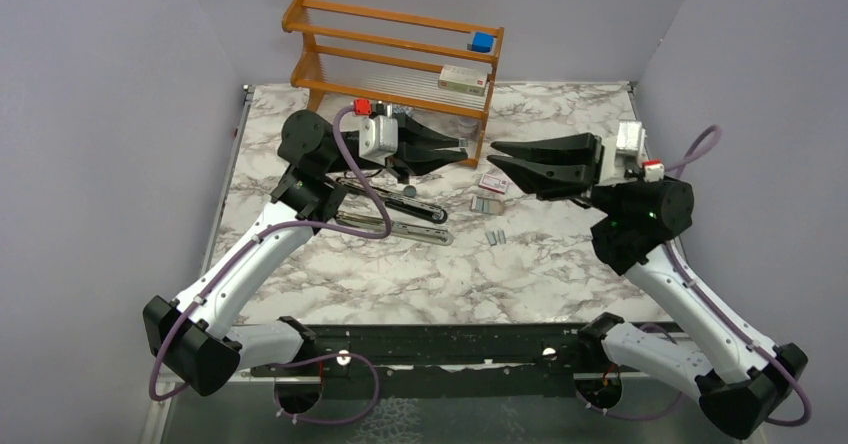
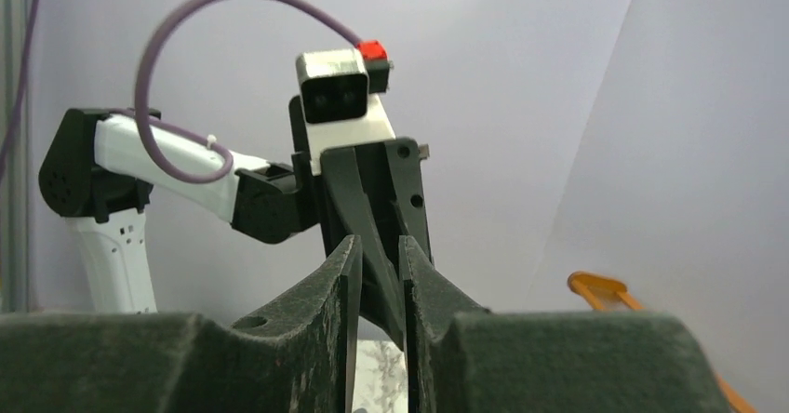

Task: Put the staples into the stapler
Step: Pick up the staple from the center of the board, then place the staple at the center of the board.

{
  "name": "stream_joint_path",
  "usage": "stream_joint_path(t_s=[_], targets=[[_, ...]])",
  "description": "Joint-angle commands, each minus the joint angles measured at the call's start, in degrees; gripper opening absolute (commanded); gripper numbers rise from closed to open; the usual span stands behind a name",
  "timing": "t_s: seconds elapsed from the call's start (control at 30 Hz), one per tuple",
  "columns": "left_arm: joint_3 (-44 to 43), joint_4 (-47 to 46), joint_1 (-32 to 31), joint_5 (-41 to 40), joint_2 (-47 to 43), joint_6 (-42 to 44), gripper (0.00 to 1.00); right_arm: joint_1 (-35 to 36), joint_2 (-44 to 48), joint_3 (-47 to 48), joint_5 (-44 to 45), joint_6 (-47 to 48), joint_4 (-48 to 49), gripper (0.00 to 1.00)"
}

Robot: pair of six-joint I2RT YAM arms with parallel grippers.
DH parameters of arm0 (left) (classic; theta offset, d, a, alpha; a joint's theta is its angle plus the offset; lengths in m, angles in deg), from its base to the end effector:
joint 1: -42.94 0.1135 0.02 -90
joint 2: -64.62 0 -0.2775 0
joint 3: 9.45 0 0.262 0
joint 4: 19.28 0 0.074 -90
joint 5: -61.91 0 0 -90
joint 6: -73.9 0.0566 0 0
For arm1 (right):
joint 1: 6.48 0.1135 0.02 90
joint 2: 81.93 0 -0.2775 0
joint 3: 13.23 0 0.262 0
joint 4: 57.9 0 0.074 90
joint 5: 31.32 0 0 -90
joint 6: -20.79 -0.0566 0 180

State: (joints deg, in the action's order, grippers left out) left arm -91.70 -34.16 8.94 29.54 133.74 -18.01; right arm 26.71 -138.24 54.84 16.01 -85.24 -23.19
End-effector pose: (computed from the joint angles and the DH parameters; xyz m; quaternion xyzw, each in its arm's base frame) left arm 0.1957 -0.1897 0.4813 0.5218 0.3194 -0.4676 0.6380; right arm 0.1482 0.1428 0.4816 -0.3856 0.2911 0.4829 0.7303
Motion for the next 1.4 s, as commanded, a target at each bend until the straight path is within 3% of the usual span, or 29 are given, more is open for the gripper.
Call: stream_joint_path(t_s=[0.0, 0.13, 0.3, 0.43, 0.63, 0.9, 1.37], targets=[[-4.47, 12.32, -0.28, -2.55, 1.21, 8.13, 0.05, -0.15, 5.78, -2.35, 9.62, 4.00, -7.02, 0.25], [-9.37, 30.37, -0.50, -11.57, 2.99, 17.36, 0.03, -0.14, 8.47, -4.33, 25.01, 7.71, -13.81, 0.25], [-6.77, 41.69, -1.66, -23.64, 1.67, 23.71, 0.01, -0.14, 6.51, -2.93, 47.37, 11.63, -23.70, 0.24], [-4.42, 51.34, -4.62, -29.92, 2.74, 28.55, 0.01, -0.19, 5.47, -3.54, 57.27, 12.25, -25.17, 0.23], [-0.94, 63.55, -14.61, -42.60, 9.92, 36.12, 0.00, -0.14, 5.04, -5.33, 60.27, 11.15, -24.89, 0.22], [5.95, 63.26, -19.66, -52.95, 15.81, 38.77, 0.00, -0.14, 6.50, -6.66, 64.38, 12.39, -26.12, 0.21], [1.19, 63.95, -24.49, -50.66, 27.80, 35.34, 0.00, -0.14, 7.16, -7.35, 65.32, 13.20, -27.40, 0.21]])
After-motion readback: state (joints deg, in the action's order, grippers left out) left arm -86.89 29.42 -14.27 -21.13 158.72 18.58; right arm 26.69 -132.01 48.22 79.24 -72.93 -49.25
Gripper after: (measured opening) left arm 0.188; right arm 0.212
